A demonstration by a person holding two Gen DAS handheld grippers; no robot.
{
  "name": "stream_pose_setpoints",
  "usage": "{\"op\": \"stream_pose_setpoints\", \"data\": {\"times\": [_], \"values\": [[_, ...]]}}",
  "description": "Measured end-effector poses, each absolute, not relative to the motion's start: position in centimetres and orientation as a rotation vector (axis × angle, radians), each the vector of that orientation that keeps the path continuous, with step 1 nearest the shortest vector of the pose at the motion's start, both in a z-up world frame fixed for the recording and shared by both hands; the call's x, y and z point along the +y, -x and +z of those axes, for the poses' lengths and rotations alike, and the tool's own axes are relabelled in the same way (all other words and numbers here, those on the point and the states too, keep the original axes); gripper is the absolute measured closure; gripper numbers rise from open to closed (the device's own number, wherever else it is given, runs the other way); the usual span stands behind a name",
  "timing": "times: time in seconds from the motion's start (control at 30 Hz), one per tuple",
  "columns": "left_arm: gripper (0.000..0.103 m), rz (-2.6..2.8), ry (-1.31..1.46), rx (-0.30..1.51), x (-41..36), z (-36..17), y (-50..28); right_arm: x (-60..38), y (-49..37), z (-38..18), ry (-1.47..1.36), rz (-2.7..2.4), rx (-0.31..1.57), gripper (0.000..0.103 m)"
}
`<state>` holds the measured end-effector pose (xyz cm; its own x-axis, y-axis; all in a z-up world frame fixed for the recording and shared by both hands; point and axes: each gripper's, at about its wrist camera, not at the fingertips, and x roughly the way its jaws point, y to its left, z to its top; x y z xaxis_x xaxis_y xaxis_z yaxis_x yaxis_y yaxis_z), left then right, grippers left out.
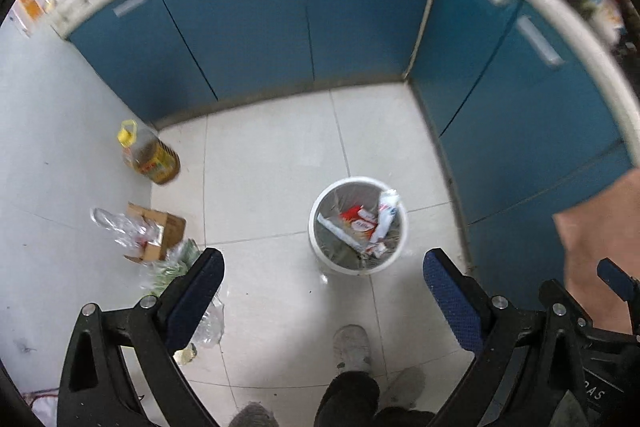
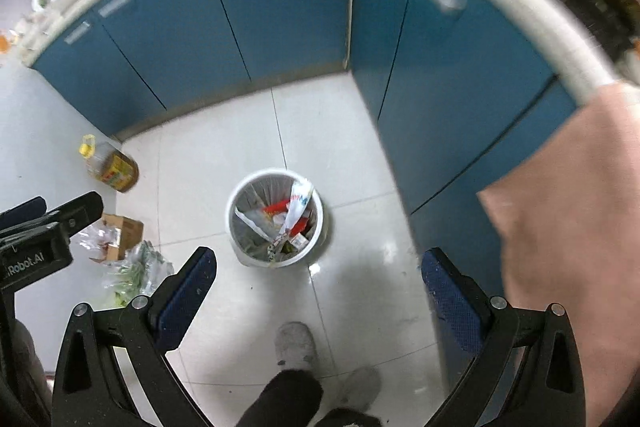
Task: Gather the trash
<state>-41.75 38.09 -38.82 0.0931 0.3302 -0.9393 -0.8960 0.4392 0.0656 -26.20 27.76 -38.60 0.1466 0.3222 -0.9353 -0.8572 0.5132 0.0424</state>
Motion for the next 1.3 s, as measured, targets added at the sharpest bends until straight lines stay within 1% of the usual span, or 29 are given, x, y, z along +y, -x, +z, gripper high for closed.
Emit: {"op": "stream_pose_setpoints", "data": {"times": [0.17, 0.3, 0.43, 0.6, 0.73, 0.83, 0.93, 1.07, 1.3], "values": [[0.001, 1.023, 0.595, 1.032, 31.9, -29.5, 42.6, 21.9, 27.3, -28.4, 0.53, 0.961, 1.032, 0.0], [0.001, 1.045, 0.606, 0.97, 27.6, -23.9, 43.7, 17.2, 28.3, -21.2, 0.505, 1.006, 0.964, 0.0], [0.001, 1.069, 0.596, 0.911, 23.5, -19.2, 44.4, 12.9, 29.0, -15.1, 0.486, 1.04, 0.906, 0.0], [0.001, 1.079, 0.593, 0.862, 19.6, -14.7, 45.4, 9.1, 29.2, -9.9, 0.441, 1.092, 0.894, 0.0], [0.001, 1.073, 0.604, 0.853, 17.9, -12.2, 46.1, 7.4, 29.9, -6.7, 0.419, 1.135, 0.898, 0.0], [0.001, 1.008, 0.679, 0.821, 17.6, -10.6, 47.3, 6.8, 30.4, -4.9, 0.406, 1.175, 0.921, 0.0], [0.001, 0.956, 0.724, 0.791, 17.5, -9.4, 48.4, 6.7, 31.1, -3.7, 0.403, 1.228, 0.956, 0.0], [0.001, 0.922, 0.72, 0.775, 16.9, -7.8, 49.7, 6.9, 32.7, -2.4, 0.41, 1.283, 0.978, 0.0], [0.001, 0.918, 0.709, 0.76, 15.6, -6.5, 52.0, 6.8, 34.9, -1.2, 0.387, 1.321, 0.976, 0.0]]}}
